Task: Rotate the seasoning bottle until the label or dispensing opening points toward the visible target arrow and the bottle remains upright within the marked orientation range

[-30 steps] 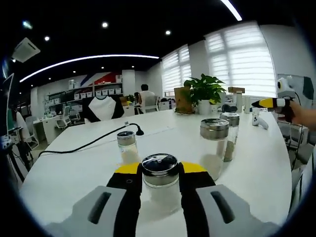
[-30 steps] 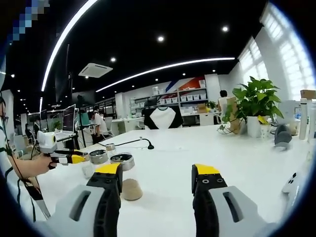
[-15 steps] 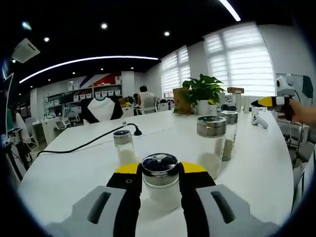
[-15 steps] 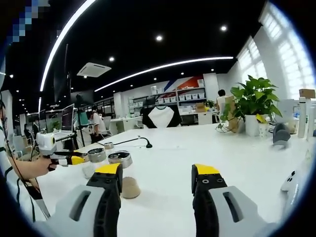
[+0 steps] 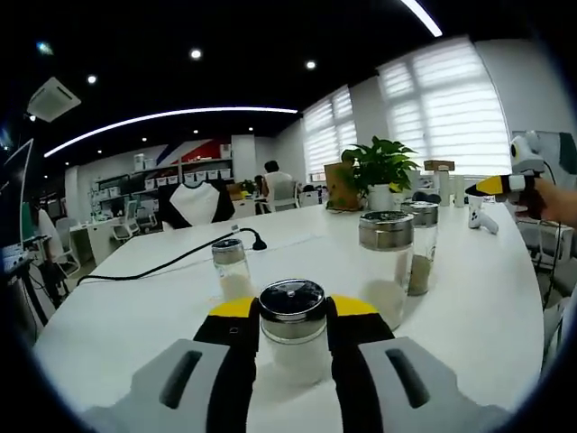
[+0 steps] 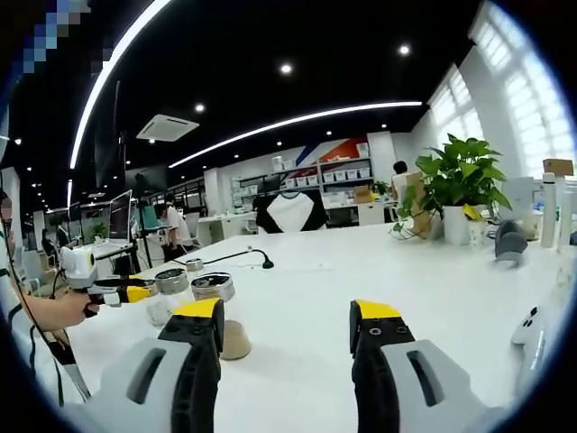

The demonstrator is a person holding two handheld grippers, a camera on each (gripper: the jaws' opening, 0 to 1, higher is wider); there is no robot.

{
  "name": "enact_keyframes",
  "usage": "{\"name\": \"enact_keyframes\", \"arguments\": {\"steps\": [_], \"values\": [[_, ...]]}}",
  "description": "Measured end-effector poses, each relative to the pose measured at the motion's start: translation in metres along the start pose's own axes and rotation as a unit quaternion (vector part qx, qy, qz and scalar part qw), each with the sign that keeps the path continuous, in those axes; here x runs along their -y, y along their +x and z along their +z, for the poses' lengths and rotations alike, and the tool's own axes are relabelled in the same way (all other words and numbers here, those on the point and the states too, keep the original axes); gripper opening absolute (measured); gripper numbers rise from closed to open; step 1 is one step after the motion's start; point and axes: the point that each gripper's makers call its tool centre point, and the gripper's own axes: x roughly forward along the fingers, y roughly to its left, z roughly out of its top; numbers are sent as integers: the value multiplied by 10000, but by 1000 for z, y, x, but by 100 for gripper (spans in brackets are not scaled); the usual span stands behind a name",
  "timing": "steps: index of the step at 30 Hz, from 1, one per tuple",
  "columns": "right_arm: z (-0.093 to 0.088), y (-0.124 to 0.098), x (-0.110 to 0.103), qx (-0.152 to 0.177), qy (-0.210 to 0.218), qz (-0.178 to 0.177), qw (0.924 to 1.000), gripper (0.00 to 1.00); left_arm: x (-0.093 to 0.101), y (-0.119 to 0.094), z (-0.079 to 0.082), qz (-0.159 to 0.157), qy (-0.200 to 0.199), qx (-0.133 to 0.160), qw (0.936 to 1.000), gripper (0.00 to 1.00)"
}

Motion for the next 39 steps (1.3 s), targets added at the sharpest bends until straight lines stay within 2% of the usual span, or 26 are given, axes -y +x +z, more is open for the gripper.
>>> {"name": "enact_keyframes", "arguments": {"steps": [8, 10, 12, 16, 17, 18, 20, 23, 25, 29, 30, 35, 39], "values": [[0, 1, 3, 13, 36, 0, 10000, 56, -2, -3, 7, -89, -47, 88, 9999, 31], [0, 1, 2, 18, 21, 7, 10000, 56, 1, -4, 15, -300, -10, 195, 9994, 33], [1, 2, 2, 22, 21, 11, 10000, 56, -2, -6, 18, -393, 61, 162, 9991, 35], [-2, 3, 1, -19, 33, 38, 10000, 56, -8, -8, 24, -840, -68, 55, 9964, 33], [-2, 3, 0, -34, 33, 62, 10000, 56, -5, -8, 24, -1051, -73, 2, 9944, 31], [-2, 3, -1, -36, 29, 73, 10000, 56, -5, -8, 24, -1096, -86, -12, 9939, 31], [-2, 4, -3, -39, 22, 114, 9999, 56, -10, -6, 27, -1296, -55, 44, 9915, 35], [-1, 6, -8, -78, 13, 198, 9998, 56, -3, -5, 32, -1860, -430, 129, 9815, 41], [-1, 7, -10, -106, -17, 225, 9997, 56, -2, -3, 30, -2041, -398, 88, 9781, 44], [0, 9, -11, -107, -24, 256, 9996, 56, 12, 0, 20, -2580, -486, -94, 9649, 45], [0, 10, -11, -112, -30, 253, 9996, 56, 10, 4, 16, -2516, -412, -128, 9669, 44], [-1, 11, -13, -151, -72, 252, 9995, 56, 15, 6, 12, -2608, -371, -171, 9645, 44], [-2, 12, -11, -176, -70, 224, 9996, 56, 10, 9, 8, -2481, -421, -271, 9674, 36]]}}
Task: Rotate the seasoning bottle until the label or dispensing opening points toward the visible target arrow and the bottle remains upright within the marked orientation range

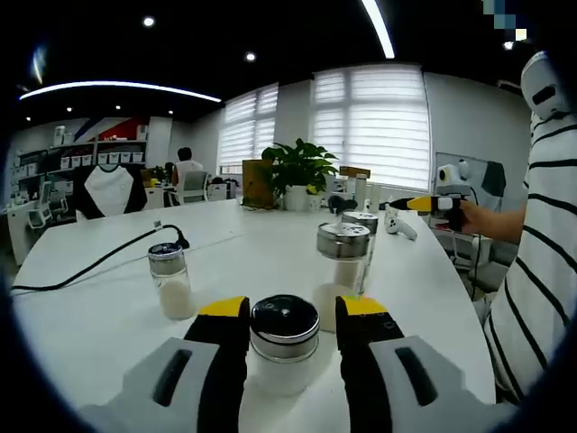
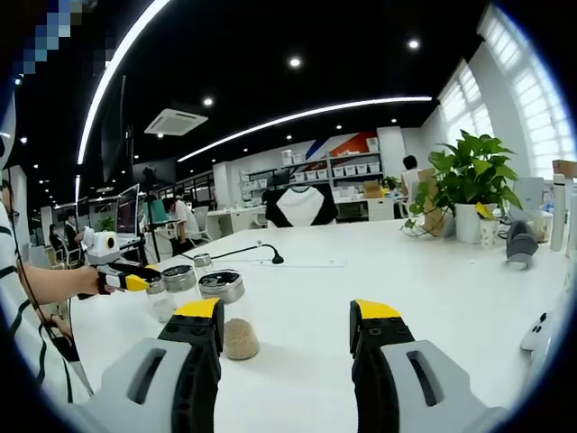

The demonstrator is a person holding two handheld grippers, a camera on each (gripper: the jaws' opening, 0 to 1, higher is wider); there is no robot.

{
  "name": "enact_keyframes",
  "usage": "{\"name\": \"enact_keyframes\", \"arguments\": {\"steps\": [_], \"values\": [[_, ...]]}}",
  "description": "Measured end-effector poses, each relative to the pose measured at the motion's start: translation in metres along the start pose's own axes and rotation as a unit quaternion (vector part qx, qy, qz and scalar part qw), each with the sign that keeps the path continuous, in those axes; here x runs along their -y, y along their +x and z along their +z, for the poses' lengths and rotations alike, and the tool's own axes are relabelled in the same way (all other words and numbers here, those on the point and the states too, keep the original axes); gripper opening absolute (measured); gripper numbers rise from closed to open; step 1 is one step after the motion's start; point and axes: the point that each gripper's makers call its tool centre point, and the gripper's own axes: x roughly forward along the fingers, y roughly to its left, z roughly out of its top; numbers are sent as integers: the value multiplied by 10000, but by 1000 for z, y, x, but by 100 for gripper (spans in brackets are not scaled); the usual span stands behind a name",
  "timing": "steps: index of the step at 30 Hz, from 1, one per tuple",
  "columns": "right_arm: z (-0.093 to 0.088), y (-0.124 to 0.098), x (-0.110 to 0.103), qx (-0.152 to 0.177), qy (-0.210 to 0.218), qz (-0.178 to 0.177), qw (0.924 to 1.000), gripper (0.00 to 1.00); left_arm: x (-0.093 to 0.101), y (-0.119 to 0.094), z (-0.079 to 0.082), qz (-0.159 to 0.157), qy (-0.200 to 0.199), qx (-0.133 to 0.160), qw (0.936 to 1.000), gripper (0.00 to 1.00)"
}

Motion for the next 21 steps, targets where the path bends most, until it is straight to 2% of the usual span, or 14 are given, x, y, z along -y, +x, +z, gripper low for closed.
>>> {"name": "enact_keyframes", "arguments": {"steps": [2, 11, 21], "values": [[0, 1, 0, -11, -3, -4, 10000, 56, -1, -1, 2, 3, 42, 51, 10000, 32], [1, 2, 4, 20, -6, -63, 10000, 55, 2, -4, 1, 350, -3, 23, 9994, 32], [-1, -1, 8, 16, -1, -163, 9999, 55, -1, -8, 0, 1072, -179, 213, 9938, 32]]}}
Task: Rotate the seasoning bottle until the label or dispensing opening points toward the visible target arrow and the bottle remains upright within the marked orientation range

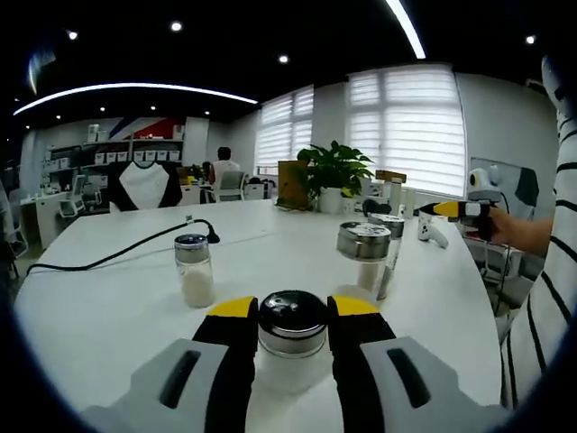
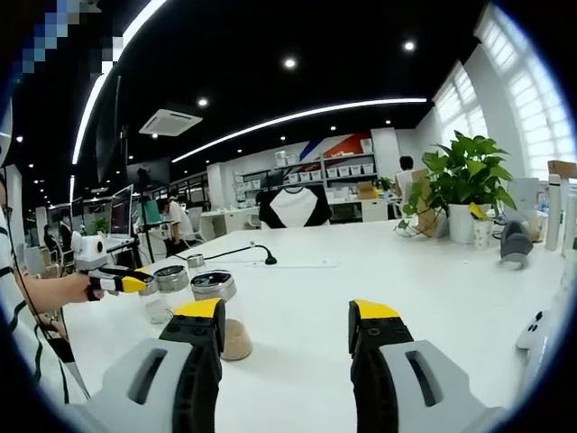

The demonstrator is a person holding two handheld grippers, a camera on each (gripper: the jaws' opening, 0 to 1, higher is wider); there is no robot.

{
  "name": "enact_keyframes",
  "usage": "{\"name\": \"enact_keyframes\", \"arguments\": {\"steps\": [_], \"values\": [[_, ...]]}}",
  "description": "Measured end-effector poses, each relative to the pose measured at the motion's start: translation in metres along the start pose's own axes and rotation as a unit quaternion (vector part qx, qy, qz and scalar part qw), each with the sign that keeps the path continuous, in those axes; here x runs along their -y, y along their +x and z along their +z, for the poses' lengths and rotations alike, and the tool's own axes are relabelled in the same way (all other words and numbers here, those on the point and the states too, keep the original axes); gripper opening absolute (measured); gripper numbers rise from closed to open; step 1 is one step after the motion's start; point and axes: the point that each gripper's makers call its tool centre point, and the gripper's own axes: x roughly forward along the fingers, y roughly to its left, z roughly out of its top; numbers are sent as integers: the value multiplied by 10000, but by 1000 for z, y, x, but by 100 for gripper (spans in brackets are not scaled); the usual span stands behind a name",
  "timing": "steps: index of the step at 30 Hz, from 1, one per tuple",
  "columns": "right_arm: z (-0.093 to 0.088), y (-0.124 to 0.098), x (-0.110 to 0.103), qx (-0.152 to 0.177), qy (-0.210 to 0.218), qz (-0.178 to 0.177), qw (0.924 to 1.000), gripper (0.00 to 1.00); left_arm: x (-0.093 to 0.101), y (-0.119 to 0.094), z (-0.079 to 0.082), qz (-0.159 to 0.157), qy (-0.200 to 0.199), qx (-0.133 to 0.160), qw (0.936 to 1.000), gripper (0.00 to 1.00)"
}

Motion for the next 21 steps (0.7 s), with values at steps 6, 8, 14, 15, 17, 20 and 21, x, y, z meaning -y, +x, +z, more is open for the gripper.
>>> {"name": "enact_keyframes", "arguments": {"steps": [6, 8, 14, 15, 17, 20, 21], "values": [[-2, -2, 5, 12, 43, -93, 9999, 54, -3, 1, -1, 458, -131, 149, 9988, 32], [-4, -3, 6, 1, 69, -126, 9999, 53, -4, 2, -1, 601, -151, 232, 9978, 32], [-7, -1, 8, -54, 86, -133, 9999, 53, -6, 2, -1, 950, -162, 338, 9948, 32], [-6, -1, 8, -38, 90, -134, 9999, 53, -6, 1, -1, 975, -158, 358, 9945, 32], [-5, 1, 7, -7, 107, -123, 9999, 53, -7, 1, -1, 1054, -172, 422, 9934, 32], [-5, 2, 6, 10, 121, -103, 9999, 53, -8, 1, -2, 1113, -294, 445, 9924, 32], [-5, 2, 6, 6, 128, -95, 9999, 53, -8, 2, -2, 1111, -297, 450, 9923, 32]]}}
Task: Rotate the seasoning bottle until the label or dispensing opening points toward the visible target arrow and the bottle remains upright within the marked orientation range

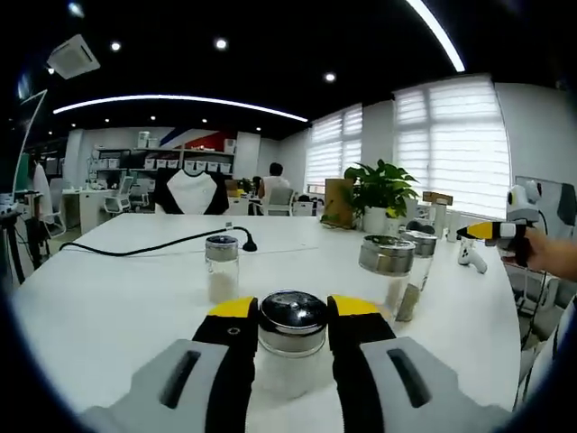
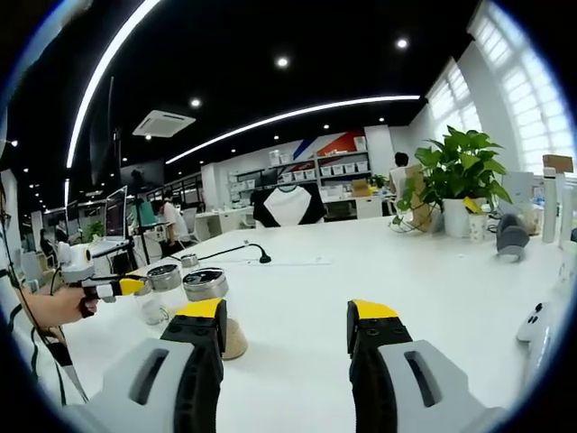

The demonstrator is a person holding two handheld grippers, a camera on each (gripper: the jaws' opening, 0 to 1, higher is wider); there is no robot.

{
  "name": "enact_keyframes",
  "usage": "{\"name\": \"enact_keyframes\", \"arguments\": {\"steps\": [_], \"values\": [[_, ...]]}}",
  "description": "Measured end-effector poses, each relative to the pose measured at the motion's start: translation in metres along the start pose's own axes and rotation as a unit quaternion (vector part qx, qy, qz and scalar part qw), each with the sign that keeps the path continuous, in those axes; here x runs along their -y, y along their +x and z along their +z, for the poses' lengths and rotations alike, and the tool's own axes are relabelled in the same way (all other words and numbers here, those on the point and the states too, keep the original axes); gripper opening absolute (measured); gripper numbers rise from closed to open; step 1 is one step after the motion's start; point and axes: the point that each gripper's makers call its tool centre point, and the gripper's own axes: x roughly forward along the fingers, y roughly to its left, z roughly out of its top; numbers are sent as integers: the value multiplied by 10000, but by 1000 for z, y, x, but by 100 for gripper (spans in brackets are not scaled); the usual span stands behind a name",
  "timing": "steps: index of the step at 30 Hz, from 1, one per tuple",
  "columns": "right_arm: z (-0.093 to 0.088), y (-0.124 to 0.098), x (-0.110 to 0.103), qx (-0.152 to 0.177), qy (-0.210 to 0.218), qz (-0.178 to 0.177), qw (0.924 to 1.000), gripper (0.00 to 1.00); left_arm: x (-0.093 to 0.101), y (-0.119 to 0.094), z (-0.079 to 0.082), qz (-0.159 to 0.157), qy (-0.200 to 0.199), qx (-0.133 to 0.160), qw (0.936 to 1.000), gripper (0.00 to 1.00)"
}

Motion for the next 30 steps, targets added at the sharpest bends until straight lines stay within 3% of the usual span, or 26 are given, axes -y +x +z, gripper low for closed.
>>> {"name": "enact_keyframes", "arguments": {"steps": [3, 7, 10, 13, 16, 19, 21, 24, 30], "values": [[-2, 0, -1, -25, 20, 35, 10000, 53, -1, 0, -1, -94, -143, -34, 9998, 32], [-1, 1, 0, -17, 49, 44, 10000, 54, 6, -2, 1, -456, 307, -49, 9985, 34], [2, 3, 0, 14, 60, 49, 10000, 54, 9, -5, 2, -779, 418, -119, 9960, 38], [3, 4, -2, 27, 59, 60, 10000, 54, 5, -6, 6, -910, 603, -164, 9939, 37], [2, 4, -5, -1, 24, 91, 10000, 54, 2, -4, 9, -1194, 548, -243, 9910, 37], [2, 4, -7, -30, 5, 120, 9999, 54, 5, -2, 10, -1660, 425, -377, 9845, 40], [3, 4, -8, -35, -6, 126, 9999, 54, 3, 2, 7, -1730, 465, -498, 9826, 46], [4, 4, -9, -29, -17, 132, 9999, 54, 15, 3, 5, -2176, 513, -536, 9732, 42], [3, 5, -12, -89, -72, 153, 9998, 54, 20, 8, 2, -2333, 616, -564, 9688, 40]]}}
